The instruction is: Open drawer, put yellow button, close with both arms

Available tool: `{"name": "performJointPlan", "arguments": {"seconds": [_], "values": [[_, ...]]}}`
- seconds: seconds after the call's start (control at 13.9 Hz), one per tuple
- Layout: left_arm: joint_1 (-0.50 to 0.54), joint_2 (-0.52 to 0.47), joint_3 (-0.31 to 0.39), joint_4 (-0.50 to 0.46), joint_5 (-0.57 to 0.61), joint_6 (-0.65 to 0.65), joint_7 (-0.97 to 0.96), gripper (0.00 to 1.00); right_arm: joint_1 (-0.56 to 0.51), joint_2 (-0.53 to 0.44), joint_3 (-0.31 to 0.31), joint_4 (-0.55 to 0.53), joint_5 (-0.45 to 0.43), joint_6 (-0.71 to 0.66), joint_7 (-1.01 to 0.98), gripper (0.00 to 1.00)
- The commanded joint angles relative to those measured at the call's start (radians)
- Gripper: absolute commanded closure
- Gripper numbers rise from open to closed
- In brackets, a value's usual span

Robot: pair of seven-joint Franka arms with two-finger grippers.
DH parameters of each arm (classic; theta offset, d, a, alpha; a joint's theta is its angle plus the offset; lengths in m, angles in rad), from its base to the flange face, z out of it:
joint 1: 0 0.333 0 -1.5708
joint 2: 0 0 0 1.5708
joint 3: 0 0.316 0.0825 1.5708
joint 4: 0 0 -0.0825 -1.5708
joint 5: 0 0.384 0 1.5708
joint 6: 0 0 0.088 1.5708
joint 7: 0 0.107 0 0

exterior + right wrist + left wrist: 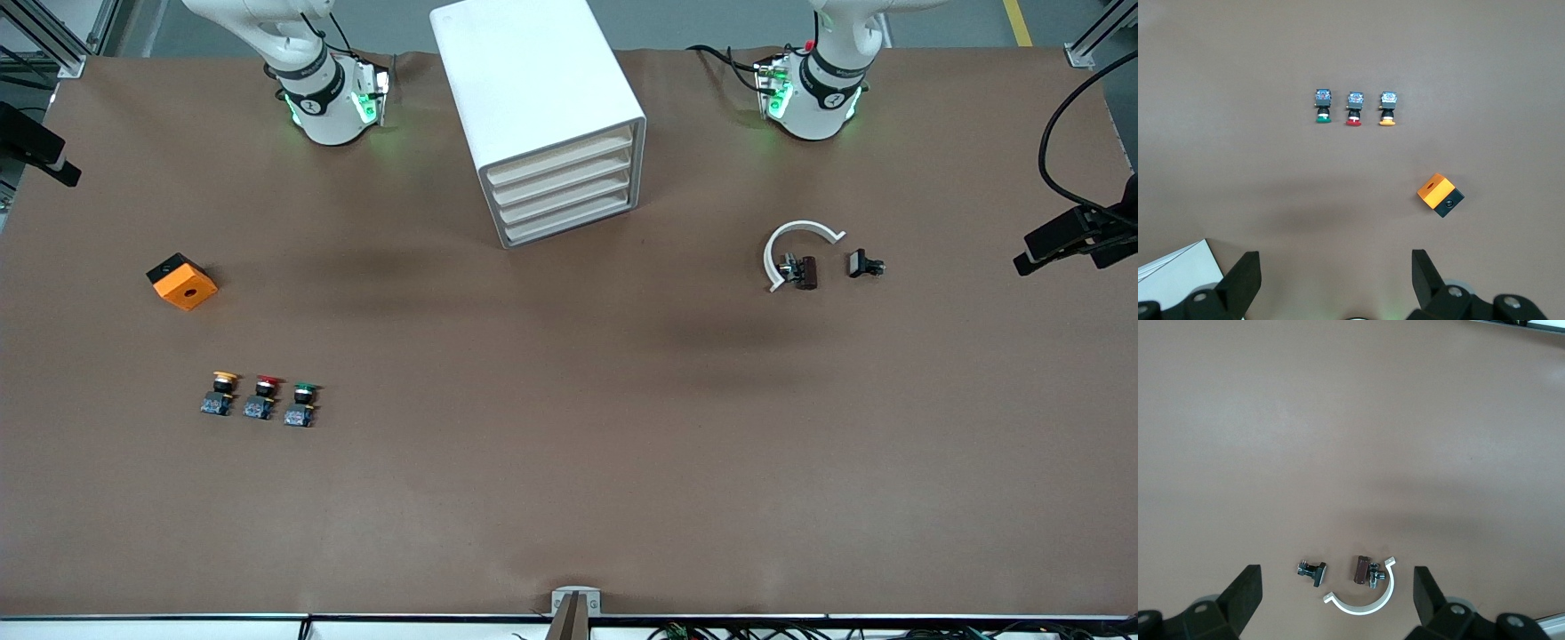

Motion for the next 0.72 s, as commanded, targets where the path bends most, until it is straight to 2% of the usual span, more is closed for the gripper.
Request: {"name": "performJointPlan", "arguments": {"seconds": [0.0, 0.5, 0.65], "values": [[0.001, 0.004, -0.006, 0.017, 0.018, -0.007, 0.012, 0.0, -0.017, -0.002, 0.006, 0.007, 0.011, -0.007, -0.01, 0.0], [0.002, 0.01, -0.006, 0.011, 0.005, -0.045, -0.006, 0.0, -0.015, -0.002, 0.006, 0.008, 0.011, -0.009, -0.01, 0.0], [0.015, 0.047, -0.003, 0.009, 0.005, -0.053, -0.076, 0.0, -0.017, 0.0, 0.006, 0.008, 0.011, -0.013, -0.01, 0.0]]}}
